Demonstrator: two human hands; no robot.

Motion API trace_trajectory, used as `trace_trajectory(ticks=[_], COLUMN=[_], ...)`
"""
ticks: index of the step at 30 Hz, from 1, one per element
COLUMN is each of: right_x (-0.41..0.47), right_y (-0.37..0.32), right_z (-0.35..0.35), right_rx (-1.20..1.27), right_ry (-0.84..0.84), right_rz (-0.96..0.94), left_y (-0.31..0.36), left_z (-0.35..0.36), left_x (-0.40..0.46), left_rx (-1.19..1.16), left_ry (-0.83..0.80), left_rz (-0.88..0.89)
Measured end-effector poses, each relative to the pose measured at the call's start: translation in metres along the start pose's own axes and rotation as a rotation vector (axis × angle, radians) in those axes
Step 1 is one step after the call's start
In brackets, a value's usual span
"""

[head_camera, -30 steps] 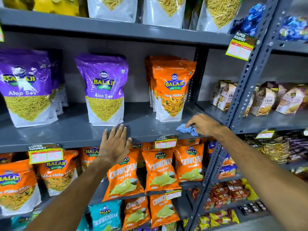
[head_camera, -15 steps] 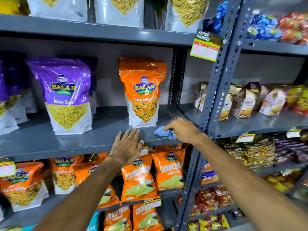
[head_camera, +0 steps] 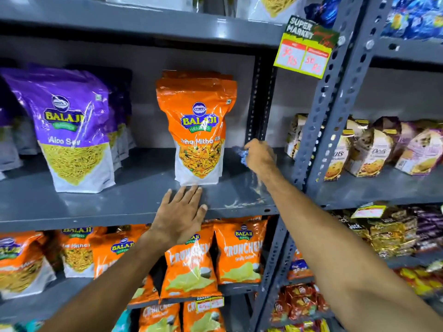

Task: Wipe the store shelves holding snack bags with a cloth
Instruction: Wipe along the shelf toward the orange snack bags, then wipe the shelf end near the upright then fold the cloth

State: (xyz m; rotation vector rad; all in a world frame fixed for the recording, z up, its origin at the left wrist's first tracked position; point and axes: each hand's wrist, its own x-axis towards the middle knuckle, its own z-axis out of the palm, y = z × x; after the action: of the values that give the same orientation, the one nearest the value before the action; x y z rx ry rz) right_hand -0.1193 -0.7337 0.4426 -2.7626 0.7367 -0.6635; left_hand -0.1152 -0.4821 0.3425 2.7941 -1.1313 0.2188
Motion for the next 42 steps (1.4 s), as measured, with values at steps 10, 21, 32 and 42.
trace_trajectory(ticks=[10,21,32,42], right_x=[0.132,0.136,0.026,-0.08], right_y=[0.004,0.011,0.002,-0.015], right_z=[0.07,0.105,0.047,0.001], right_rx=[-0.023,-0.171,-0.118,-0.226], right_ry=[-0.225,-0.46,-0.303,-0.319], right_rz=[0.155,0.012,0.021,-0.089], left_y=[-0.001,-0.002,-0.001,0.0], left_z=[0.003,0.009,0.0,-0.009], left_x=[0.0,0.0,-0.003,-0.004], left_rx=[0.03,0.038,0.01,-0.07], left_ry=[0.044,0.09,0.054,-0.028], left_rz=[-0.012,-0.005,0.023,0.008])
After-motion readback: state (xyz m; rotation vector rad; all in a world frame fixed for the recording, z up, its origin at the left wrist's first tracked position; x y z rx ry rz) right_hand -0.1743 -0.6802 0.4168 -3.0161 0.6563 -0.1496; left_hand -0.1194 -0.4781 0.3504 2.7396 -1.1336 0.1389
